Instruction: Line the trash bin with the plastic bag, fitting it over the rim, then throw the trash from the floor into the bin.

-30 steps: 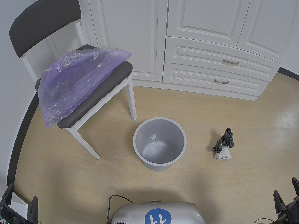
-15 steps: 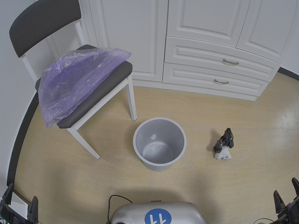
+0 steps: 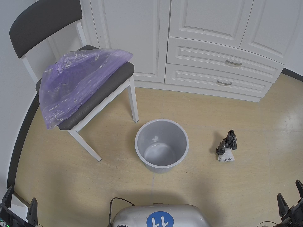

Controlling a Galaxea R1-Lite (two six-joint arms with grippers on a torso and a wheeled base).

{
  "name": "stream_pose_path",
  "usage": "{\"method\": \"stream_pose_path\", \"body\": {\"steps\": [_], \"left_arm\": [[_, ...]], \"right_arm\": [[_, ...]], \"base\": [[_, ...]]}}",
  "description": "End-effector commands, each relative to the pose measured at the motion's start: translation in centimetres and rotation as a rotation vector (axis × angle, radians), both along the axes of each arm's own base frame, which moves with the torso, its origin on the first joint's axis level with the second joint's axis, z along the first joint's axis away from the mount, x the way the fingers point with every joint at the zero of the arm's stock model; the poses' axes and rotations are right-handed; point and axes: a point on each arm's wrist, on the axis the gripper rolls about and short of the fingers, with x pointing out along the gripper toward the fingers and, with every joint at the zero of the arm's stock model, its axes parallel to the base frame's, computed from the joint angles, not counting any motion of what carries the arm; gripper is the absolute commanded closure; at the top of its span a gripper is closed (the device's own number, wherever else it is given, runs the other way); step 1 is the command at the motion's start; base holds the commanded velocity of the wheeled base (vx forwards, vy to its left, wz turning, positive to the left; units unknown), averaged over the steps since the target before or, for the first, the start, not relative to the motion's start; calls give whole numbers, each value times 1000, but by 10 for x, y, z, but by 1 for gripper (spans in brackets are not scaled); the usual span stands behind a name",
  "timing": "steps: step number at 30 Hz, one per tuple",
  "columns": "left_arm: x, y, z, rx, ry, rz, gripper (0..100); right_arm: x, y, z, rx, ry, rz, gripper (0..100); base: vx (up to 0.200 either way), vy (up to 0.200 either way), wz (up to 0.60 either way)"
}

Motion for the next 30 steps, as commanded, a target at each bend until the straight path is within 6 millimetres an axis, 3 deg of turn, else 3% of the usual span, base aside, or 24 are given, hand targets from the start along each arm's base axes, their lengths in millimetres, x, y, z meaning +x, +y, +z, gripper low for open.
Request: {"method": "stream_pose_path", "body": {"steps": [1,9,12,13,15,16,17,18,19,20,22,25,26,30], "left_arm": [[0,0,-5,35,-1,-6,0],[0,-1,-5,54,-5,-26,0],[0,0,-3,-14,-14,20,0],[-2,1,9,-74,-102,66,0],[-16,1,49,-92,-268,24,0],[-16,1,49,-92,-268,24,0],[-19,1,69,-77,-264,-35,0],[-19,1,71,-75,-263,-41,0],[-16,0,88,-24,-206,-92,0],[-16,0,88,-24,-206,-92,0],[8,0,115,38,-92,-92,0],[37,-1,140,43,-2,-61,0],[37,-1,140,43,-2,-61,0],[88,-1,152,118,182,-12,0]], "right_arm": [[0,0,-5,-30,2,8,0],[0,1,-5,-43,-5,22,0],[-1,0,4,54,-57,-4,0],[-11,0,36,177,-218,16,0],[-19,0,60,185,-255,33,0],[-19,0,60,185,-255,33,0],[-21,0,71,128,-223,43,0],[-21,0,72,121,-218,43,0],[-17,0,84,54,-173,82,0],[-17,0,84,54,-173,82,0],[5,1,106,28,-98,120,0],[27,2,121,5,-28,119,0],[27,2,121,5,-28,119,0],[62,3,141,-70,78,104,0]], "base": [[0,0,0],[0,0,0],[0,0,0],[0,0,0],[0,0,0],[0,0,0],[0,0,0],[0,0,0],[0,0,0],[0,0,0],[0,0,0],[0,0,0],[0,0,0],[0,0,0]]}}
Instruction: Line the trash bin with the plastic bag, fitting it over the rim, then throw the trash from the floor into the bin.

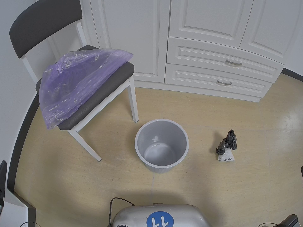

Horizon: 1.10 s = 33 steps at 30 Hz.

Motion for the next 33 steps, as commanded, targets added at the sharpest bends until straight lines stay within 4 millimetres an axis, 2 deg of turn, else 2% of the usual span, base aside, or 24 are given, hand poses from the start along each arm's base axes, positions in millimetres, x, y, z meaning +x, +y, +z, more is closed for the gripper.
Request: {"method": "stream_pose_path", "body": {"steps": [1,2,4,5,7,8,10,11,13,15,23,28,33], "left_arm": [[86,-1,44,102,295,35,0],[107,-1,41,165,370,66,0],[115,-1,40,183,396,75,0],[136,-2,36,227,467,97,0],[152,-2,33,266,520,111,0],[152,-2,33,266,520,111,0],[176,-4,30,342,587,141,0],[182,-6,29,366,601,151,0],[187,-8,28,386,614,159,0],[201,-16,28,429,634,185,0],[221,-43,25,527,657,240,0],[230,-49,21,550,678,244,0],[245,-46,11,617,719,313,0]], "right_arm": [[63,2,47,-100,200,18,0],[79,2,59,-95,213,18,0],[84,2,64,-87,211,17,0],[99,2,75,-27,194,-4,0],[108,3,80,38,167,-19,0],[108,3,80,38,167,-19,0],[117,3,86,99,129,-31,0],[121,3,88,112,124,-31,0],[122,3,88,117,128,-33,0],[124,4,82,114,158,-21,0],[129,8,76,104,183,14,0],[130,8,76,104,185,13,0],[127,7,75,101,180,13,0]], "base": [[0,0,0],[0,0,0],[0,0,0],[0,0,0],[0,0,0],[0,0,0],[0,0,0],[0,0,0],[0,0,0],[0,0,0],[0,0,0],[0,0,0],[0,0,0]]}}
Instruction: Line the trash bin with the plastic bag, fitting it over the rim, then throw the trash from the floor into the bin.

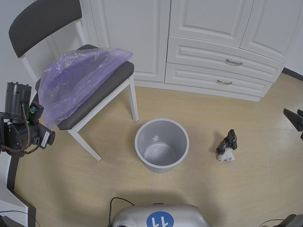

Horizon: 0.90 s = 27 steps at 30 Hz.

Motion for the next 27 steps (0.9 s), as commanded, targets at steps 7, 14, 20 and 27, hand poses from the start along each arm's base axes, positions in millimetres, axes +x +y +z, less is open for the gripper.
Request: {"method": "stream_pose_path", "body": {"steps": [7,14,20,27], "left_arm": [[32,3,-15,102,14,36,0],[38,9,-19,114,29,58,0],[47,14,-24,125,53,81,0],[55,27,-14,147,31,117,0]], "right_arm": [[0,-1,-1,-2,4,-5,0],[0,-2,-1,-1,2,-20,0],[-1,-3,0,-1,-1,-25,0],[0,-3,-1,-1,2,-25,0]], "base": [[0,0,0],[0,0,0],[0,0,0],[0,0,0]]}}
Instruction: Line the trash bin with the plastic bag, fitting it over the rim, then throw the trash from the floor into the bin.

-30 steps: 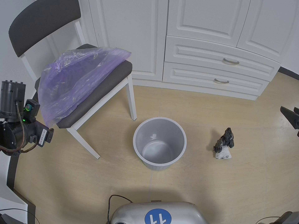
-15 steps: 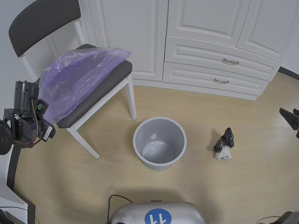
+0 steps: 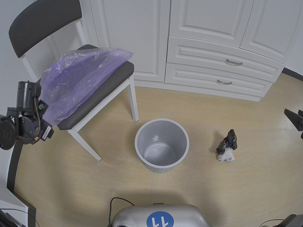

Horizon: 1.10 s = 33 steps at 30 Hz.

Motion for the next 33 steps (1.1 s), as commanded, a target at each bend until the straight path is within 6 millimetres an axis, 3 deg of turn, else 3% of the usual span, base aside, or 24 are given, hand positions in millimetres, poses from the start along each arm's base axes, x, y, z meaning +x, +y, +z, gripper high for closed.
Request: {"method": "stream_pose_path", "body": {"steps": [1,8,9,12,24,29,33], "left_arm": [[6,7,6,0,-30,27,0],[6,18,29,13,-132,54,0],[-3,16,45,11,-210,39,0],[-14,15,55,19,-248,15,0],[2,15,22,18,-190,22,0],[4,-7,26,1,-234,-70,0],[10,-15,15,5,-197,-96,0]], "right_arm": [[0,0,0,0,-1,1,0],[-1,0,0,0,-4,3,0],[-2,0,1,0,-9,1,0],[-3,0,2,1,-15,4,0],[-9,-1,3,0,-33,1,0],[-9,-1,3,2,-33,3,0],[-9,-1,3,2,-33,3,0]], "base": [[0,0,0],[0,0,0],[0,0,0],[0,0,0],[0,0,0],[0,0,0],[0,0,0]]}}
